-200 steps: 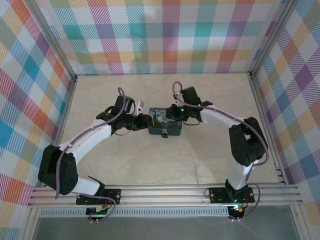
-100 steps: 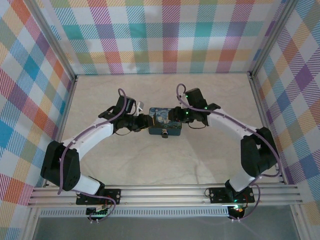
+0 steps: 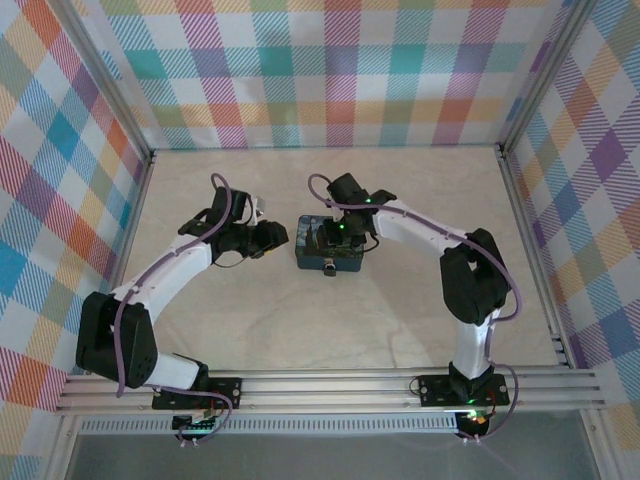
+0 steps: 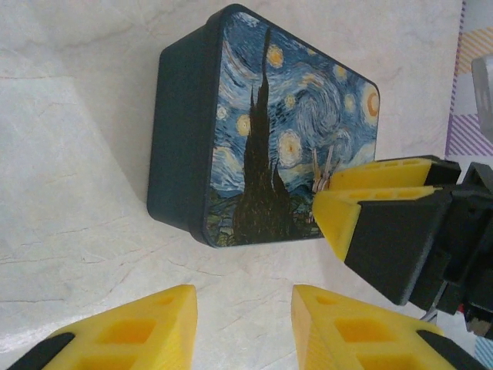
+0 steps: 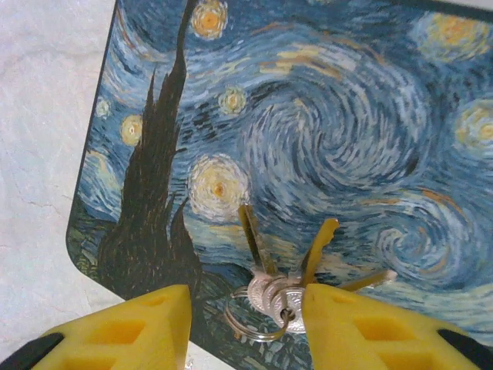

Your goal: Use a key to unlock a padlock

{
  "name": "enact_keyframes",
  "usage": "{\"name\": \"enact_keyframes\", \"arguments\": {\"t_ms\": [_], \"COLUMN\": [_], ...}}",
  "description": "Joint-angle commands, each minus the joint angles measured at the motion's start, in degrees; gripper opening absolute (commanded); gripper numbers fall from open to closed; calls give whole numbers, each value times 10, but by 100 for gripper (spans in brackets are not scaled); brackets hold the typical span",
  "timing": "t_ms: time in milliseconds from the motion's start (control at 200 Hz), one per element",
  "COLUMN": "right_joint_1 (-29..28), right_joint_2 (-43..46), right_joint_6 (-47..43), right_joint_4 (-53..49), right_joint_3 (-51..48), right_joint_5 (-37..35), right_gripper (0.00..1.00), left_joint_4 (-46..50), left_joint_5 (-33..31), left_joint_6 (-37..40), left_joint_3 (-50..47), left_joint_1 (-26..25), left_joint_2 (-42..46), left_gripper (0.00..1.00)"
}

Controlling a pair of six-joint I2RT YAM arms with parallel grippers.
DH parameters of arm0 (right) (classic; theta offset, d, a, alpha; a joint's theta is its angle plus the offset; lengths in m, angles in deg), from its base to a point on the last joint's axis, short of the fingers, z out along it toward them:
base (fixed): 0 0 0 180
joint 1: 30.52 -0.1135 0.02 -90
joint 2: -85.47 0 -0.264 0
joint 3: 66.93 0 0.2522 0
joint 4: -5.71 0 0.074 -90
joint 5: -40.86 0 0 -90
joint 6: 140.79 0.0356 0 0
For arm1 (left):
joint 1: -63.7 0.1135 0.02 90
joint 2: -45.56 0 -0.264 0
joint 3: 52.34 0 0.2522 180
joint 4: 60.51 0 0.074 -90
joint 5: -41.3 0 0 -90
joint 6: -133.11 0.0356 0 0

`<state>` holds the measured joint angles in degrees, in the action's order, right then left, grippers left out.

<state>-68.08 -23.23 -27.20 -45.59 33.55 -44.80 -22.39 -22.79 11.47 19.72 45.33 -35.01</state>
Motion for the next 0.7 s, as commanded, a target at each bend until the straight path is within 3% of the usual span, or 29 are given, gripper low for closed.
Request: {"name": "enact_keyframes", "arguments": {"t_ms": [0, 305, 585, 695], "right_joint_1": [-5, -28, -32, -30], "right_joint_2": [-27, -55, -98, -96], "right_joint_6": [17, 18, -10, -23], "right_joint_4": [-77, -124, -138, -130], "right_joint_3": [32, 51, 56, 39], "right_joint_5": [-53, -144, -183, -187], "right_gripper": [44, 39, 13, 8], "left_joint_4": [25, 15, 28, 35], "left_joint_5": [5, 13, 6, 0], "left_joint_6": [18, 19, 29, 32], "left_joint_3": [-1, -16, -8, -9], "left_joint_1": [7, 17, 18, 18], "left_joint_2": [16, 17, 17, 20], "left_gripper": [37, 37, 37, 37]}}
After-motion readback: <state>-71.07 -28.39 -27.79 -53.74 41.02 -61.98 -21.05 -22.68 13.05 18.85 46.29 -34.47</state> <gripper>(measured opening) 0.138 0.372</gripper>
